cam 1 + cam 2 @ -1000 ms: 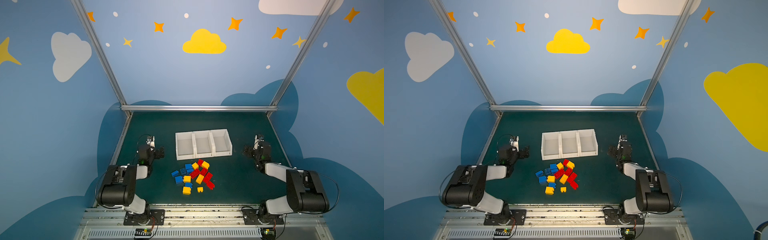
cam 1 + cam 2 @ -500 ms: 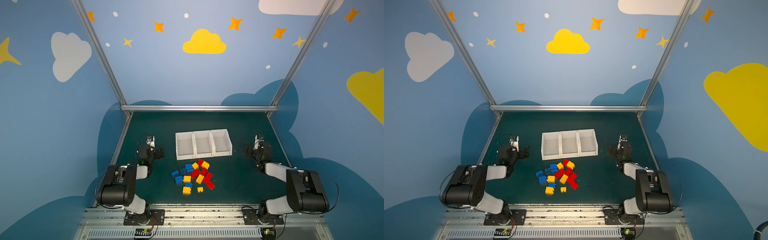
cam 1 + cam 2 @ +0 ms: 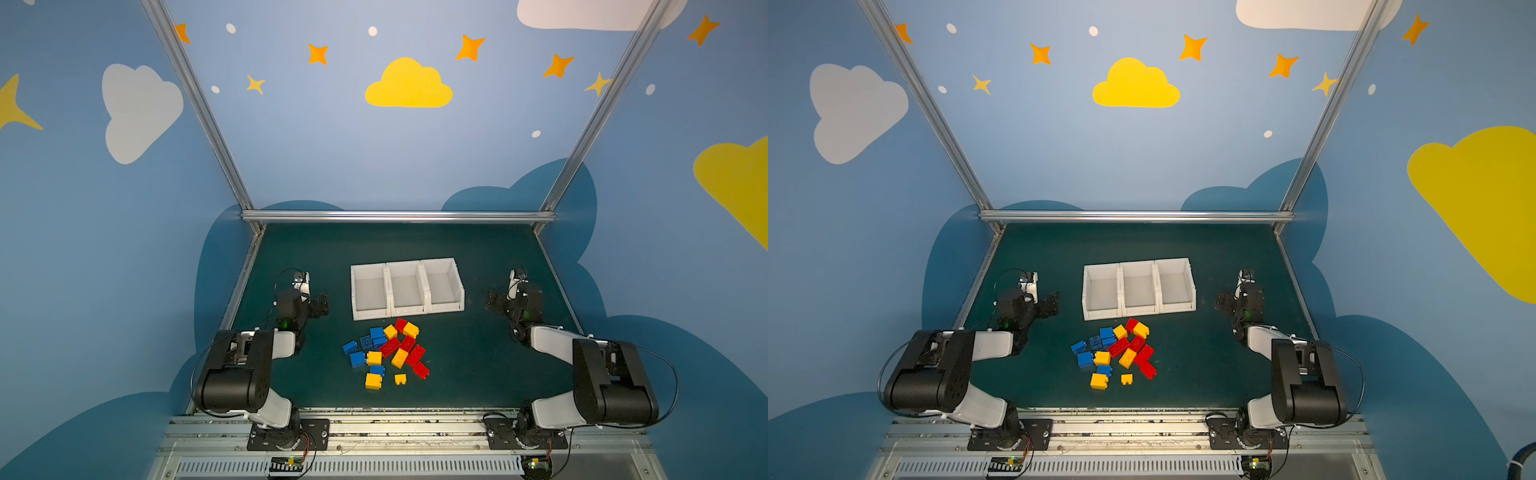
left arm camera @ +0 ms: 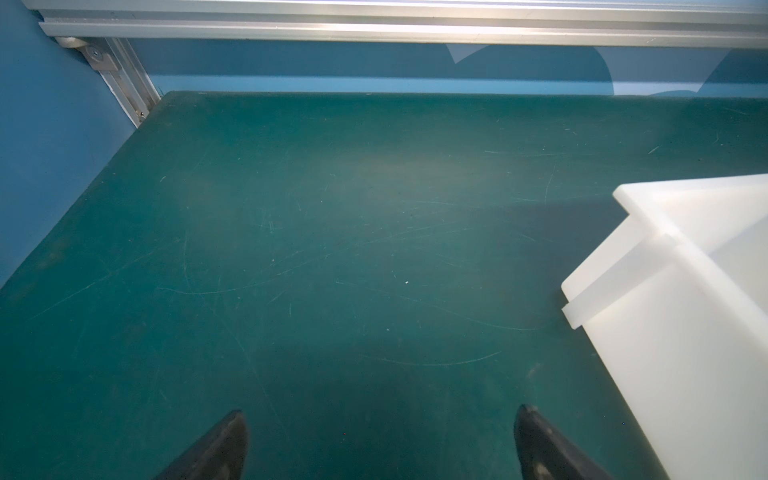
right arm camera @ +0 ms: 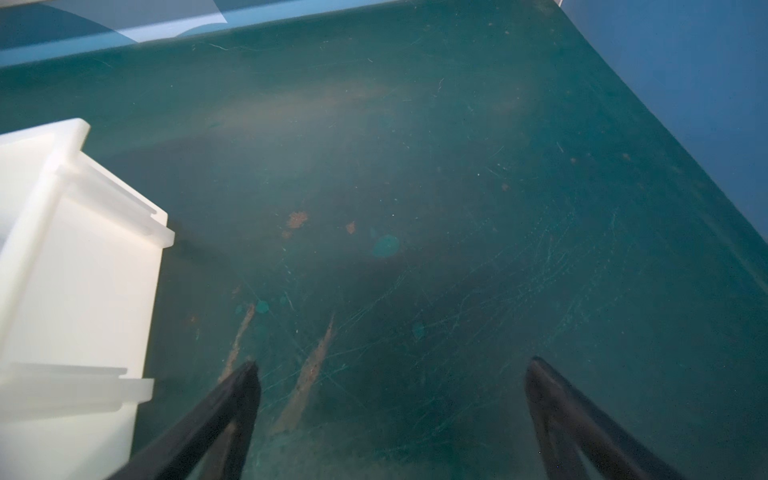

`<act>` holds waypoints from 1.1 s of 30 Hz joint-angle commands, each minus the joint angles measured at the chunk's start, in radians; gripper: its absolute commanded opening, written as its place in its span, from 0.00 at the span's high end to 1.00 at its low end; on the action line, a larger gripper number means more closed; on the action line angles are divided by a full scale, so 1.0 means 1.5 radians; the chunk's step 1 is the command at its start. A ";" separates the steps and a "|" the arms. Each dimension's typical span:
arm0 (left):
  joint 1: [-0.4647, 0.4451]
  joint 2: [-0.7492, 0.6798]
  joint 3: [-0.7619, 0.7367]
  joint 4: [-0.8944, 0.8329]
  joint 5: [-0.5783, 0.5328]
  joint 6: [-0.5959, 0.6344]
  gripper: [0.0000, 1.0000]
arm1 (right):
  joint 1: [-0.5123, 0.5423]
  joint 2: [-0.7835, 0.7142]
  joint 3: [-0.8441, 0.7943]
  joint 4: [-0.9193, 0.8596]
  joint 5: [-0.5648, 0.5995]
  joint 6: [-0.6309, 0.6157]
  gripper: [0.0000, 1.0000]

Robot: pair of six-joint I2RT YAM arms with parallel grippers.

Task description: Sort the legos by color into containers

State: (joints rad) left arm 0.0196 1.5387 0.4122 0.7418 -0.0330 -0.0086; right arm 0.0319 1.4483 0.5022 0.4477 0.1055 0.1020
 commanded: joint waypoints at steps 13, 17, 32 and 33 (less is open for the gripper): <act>-0.055 -0.311 0.106 -0.480 -0.013 -0.124 0.01 | 0.203 -0.080 0.316 -0.559 -0.167 0.050 0.03; -0.072 -0.411 0.031 -0.444 -0.002 -0.174 0.01 | 0.303 -0.004 0.389 -0.634 -0.167 0.104 0.08; -0.122 -0.451 0.002 -0.468 0.013 -0.215 0.01 | 0.532 0.273 0.631 -0.806 -0.193 0.129 0.25; -0.124 -0.449 0.002 -0.466 0.014 -0.216 0.01 | 0.539 0.284 0.639 -0.809 -0.195 0.128 0.26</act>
State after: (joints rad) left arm -0.1596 0.8566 0.4236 0.0368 -0.0284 -0.3073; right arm 0.8173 1.8404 1.4212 -0.6937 -0.1638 0.2920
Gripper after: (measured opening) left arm 0.994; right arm 0.740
